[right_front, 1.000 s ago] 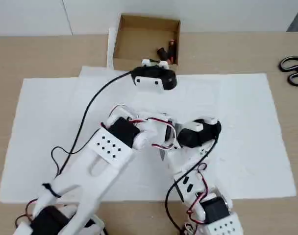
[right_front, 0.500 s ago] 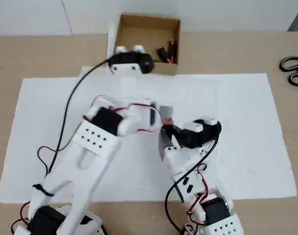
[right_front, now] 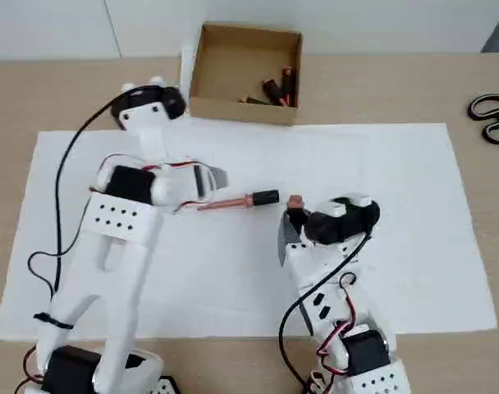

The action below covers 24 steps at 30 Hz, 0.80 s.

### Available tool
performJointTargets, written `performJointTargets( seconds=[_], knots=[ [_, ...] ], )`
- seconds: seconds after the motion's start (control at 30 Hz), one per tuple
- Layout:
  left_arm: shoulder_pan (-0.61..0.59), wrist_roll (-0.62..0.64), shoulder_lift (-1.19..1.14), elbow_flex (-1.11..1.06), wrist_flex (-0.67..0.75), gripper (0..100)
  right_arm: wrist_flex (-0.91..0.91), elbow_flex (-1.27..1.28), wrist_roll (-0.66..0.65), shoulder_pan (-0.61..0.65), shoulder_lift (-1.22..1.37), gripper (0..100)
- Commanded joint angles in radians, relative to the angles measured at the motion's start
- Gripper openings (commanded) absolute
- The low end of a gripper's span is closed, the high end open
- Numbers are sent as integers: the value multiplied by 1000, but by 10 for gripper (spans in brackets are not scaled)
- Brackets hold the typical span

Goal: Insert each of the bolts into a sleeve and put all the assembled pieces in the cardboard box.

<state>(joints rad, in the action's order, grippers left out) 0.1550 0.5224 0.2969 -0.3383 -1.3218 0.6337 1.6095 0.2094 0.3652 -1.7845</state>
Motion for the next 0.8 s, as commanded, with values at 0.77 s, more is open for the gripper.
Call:
performJointTargets(
  seconds=[0.77],
  knots=[
    [-51, 0, 44, 47, -110, 269, 19, -1884, -95, -147, 1797, 4]
  ],
)
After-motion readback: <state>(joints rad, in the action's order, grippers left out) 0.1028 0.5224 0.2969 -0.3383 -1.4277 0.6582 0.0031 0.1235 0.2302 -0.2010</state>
